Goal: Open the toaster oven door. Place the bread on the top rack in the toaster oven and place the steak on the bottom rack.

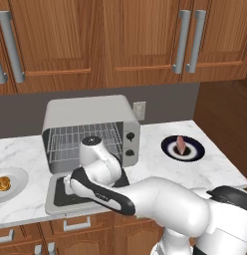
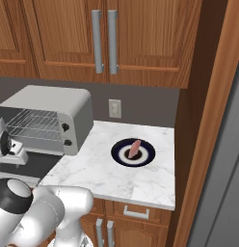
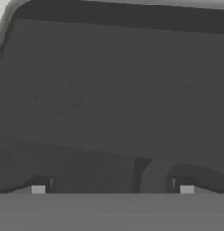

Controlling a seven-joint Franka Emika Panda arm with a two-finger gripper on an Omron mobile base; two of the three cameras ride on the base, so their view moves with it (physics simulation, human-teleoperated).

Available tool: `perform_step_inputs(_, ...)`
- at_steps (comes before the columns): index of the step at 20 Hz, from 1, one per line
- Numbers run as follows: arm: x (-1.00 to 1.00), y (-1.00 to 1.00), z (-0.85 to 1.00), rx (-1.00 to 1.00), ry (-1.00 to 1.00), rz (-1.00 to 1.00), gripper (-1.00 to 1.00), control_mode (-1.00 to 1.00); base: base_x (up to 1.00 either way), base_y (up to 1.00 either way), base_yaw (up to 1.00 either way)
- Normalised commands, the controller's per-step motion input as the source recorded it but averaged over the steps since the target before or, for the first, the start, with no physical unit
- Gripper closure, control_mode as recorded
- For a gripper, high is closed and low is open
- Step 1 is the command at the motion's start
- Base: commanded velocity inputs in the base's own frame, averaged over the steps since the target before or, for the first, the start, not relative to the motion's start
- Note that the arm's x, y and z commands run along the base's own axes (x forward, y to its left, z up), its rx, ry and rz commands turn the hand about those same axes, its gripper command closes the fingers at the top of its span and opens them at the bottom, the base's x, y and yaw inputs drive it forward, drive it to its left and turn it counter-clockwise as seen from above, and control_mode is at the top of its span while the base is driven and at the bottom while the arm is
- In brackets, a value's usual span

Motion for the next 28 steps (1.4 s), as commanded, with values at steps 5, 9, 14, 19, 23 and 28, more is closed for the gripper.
perform_step_inputs(5, 0.32, -0.03, 0.13, -0.02, -0.24, 0.00, -1.00, -1.00, 0.00, 0.00, 0.00)
perform_step_inputs(9, 0.37, 0.01, 0.12, -0.04, -0.24, 0.00, -1.00, -1.00, 0.00, 0.00, 0.00)
perform_step_inputs(14, 0.38, 0.02, 0.15, 0.00, -0.07, 0.00, -1.00, -1.00, 0.00, 0.00, 0.00)
perform_step_inputs(19, 0.33, 0.04, 0.12, -0.02, -0.01, 0.00, -1.00, -1.00, 0.00, 0.00, 0.00)
perform_step_inputs(23, 0.07, 0.12, 0.01, -0.10, -0.19, 0.00, -1.00, -1.00, 0.00, 0.00, 0.00)
perform_step_inputs(28, 0.14, 0.16, 0.03, -0.08, -0.17, -0.04, -1.00, -1.00, 0.00, 0.00, 0.00)
